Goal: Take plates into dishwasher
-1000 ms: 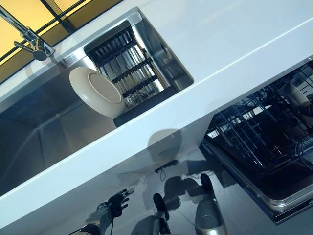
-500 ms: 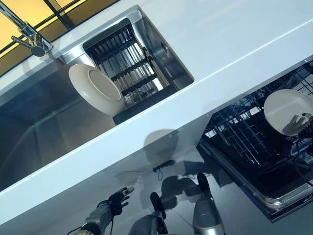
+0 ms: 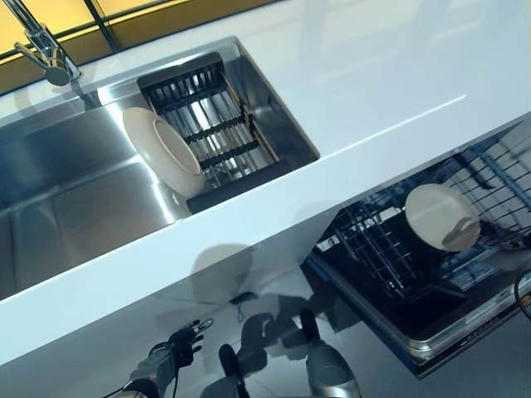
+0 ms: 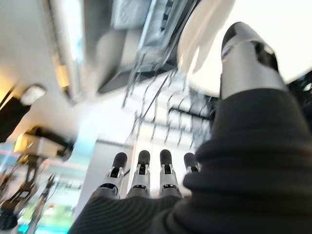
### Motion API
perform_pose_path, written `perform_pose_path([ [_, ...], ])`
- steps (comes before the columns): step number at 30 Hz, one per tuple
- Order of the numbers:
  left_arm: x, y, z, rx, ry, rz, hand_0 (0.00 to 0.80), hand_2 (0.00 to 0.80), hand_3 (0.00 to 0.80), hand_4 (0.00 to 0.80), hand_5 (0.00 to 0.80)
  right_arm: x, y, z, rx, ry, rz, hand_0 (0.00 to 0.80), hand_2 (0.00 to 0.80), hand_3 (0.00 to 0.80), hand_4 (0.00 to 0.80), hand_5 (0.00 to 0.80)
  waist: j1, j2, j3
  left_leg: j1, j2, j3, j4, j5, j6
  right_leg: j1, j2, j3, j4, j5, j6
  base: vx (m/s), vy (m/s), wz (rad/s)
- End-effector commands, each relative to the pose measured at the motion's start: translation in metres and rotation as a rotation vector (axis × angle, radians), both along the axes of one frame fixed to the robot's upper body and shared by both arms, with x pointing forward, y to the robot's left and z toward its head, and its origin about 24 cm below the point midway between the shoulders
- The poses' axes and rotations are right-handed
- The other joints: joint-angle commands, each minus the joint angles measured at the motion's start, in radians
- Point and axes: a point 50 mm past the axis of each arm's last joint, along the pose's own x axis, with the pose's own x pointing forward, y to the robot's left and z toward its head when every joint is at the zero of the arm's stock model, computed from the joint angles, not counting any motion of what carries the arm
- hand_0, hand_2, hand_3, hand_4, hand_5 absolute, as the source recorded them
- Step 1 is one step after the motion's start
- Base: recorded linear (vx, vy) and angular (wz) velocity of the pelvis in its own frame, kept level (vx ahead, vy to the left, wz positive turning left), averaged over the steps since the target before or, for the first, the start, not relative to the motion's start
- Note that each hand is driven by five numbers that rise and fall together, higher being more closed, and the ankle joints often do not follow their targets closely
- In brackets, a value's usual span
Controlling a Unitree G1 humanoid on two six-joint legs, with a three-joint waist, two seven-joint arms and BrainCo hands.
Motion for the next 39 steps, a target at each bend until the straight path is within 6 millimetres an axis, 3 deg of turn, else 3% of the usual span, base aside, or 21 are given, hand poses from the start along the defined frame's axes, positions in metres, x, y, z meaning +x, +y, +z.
perform_pose_path([
  [1, -0.012, 0.022, -0.001, 0.083, 0.068, 0.007, 0.0, 0.0, 0.0, 0.0, 0.0, -0.01, -0.013, 0.031, -0.065, -0.057, -0.018, 0.0, 0.0, 0.0, 0.0, 0.0, -0.011, -0.06, -0.099, 0.094, 0.095, 0.019, 0.004, -0.059, -0.036, -0.026, 0.003, 0.058, 0.0, 0.021, 0.055, 0.05, -0.01, -0.02],
  [10, -0.021, 0.025, -0.004, 0.095, 0.096, 0.052, 0.0, 0.0, 0.0, 0.0, 0.0, -0.013, -0.012, 0.098, -0.252, -0.182, 0.04, 0.0, 0.0, 0.0, 0.0, 0.0, -0.007, -0.094, -0.144, 0.111, 0.109, 0.023, 0.004, -0.056, -0.038, 0.004, 0.019, 0.054, 0.0, 0.013, 0.055, 0.031, 0.01, -0.06],
  [12, -0.021, 0.026, -0.003, 0.101, 0.1, 0.059, 0.0, 0.0, 0.0, 0.0, 0.0, -0.006, 0.0, 0.132, -0.36, -0.246, 0.1, 0.0, 0.0, 0.0, 0.0, 0.0, 0.006, -0.102, -0.151, 0.113, 0.109, 0.015, 0.004, -0.053, -0.038, 0.015, 0.018, 0.043, 0.0, 0.01, 0.054, 0.02, 0.007, 0.01],
  [13, -0.021, 0.026, -0.003, 0.101, 0.102, 0.057, 0.0, 0.0, 0.0, 0.0, 0.0, -0.005, 0.002, 0.137, -0.375, -0.253, 0.107, 0.0, 0.0, 0.0, 0.0, 0.0, 0.009, -0.103, -0.151, 0.112, 0.108, 0.013, 0.004, -0.052, -0.038, 0.017, 0.018, 0.041, 0.0, 0.009, 0.054, 0.0, 0.0, 0.0],
  [14, -0.021, 0.026, -0.004, 0.103, 0.102, 0.061, 0.0, 0.0, 0.0, 0.0, 0.0, -0.001, 0.011, 0.157, -0.44, -0.294, 0.139, 0.0, 0.0, 0.0, 0.0, 0.0, 0.022, -0.106, -0.154, 0.11, 0.105, 0.003, 0.004, -0.05, -0.036, 0.024, 0.017, 0.034, 0.0, 0.006, 0.052, 0.018, 0.036, 0.03],
  [17, -0.02, 0.027, -0.003, 0.105, 0.099, 0.073, 0.0, 0.0, 0.0, 0.0, 0.0, 0.011, 0.032, 0.188, -0.564, -0.335, 0.2, 0.0, 0.0, 0.0, 0.0, 0.0, 0.051, -0.112, -0.156, 0.101, 0.097, -0.021, 0.004, -0.045, -0.031, 0.037, 0.012, 0.015, 0.0, -0.001, 0.049, 0.02, 0.055, 0.09],
  [24, -0.02, 0.022, -0.004, 0.083, 0.096, 0.12, 0.0, 0.0, 0.0, 0.0, 0.0, 0.045, 0.086, 0.239, -0.857, -0.406, 0.357, 0.0, 0.0, 0.0, 0.0, 0.0, 0.109, -0.115, -0.162, 0.07, 0.073, -0.084, 0.004, -0.026, -0.023, 0.061, -0.006, -0.041, 0.0, -0.012, 0.046, 0.037, 0.064, 0.19],
  [26, -0.021, 0.02, -0.005, 0.073, 0.095, 0.129, 0.0, 0.0, 0.0, 0.0, 0.0, 0.05, 0.098, 0.246, -0.885, -0.425, 0.387, 0.0, 0.0, 0.0, 0.0, 0.0, 0.113, -0.109, -0.161, 0.064, 0.068, -0.092, 0.004, -0.024, -0.021, 0.062, -0.009, -0.049, 0.0, -0.013, 0.046, 0.029, 0.045, 0.26],
  [28, -0.02, 0.019, -0.005, 0.067, 0.095, 0.145, 0.0, 0.0, 0.0, 0.0, 0.0, 0.065, 0.135, 0.252, -1.009, -0.451, 0.528, 0.0, 0.0, 0.0, 0.0, 0.0, 0.148, -0.112, -0.159, 0.049, 0.056, -0.116, 0.004, -0.019, -0.018, 0.065, -0.017, -0.076, 0.0, -0.015, 0.046, 0.048, 0.054, 0.31],
  [33, -0.015, 0.015, -0.005, 0.039, 0.071, 0.188, 0.0, 0.0, 0.0, 0.0, 0.0, 0.08, 0.192, 0.252, -1.147, -0.492, 0.74, 0.0, 0.0, 0.0, 0.0, 0.0, 0.189, -0.109, -0.137, 0.018, 0.039, -0.151, 0.004, -0.009, -0.011, 0.066, -0.028, -0.113, 0.0, -0.017, 0.046, 0.032, 0.034, 0.27],
  [39, -0.011, 0.015, -0.003, 0.028, 0.051, 0.219, 0.0, 0.0, 0.0, 0.0, 0.0, 0.087, 0.234, 0.24, -1.244, -0.451, 0.906, 0.0, 0.0, 0.0, 0.0, 0.0, 0.23, -0.106, -0.09, -0.044, 0.023, -0.189, 0.004, 0.016, -0.008, 0.044, -0.039, -0.155, 0.0, -0.013, 0.047, -0.019, 0.029, 0.28],
])
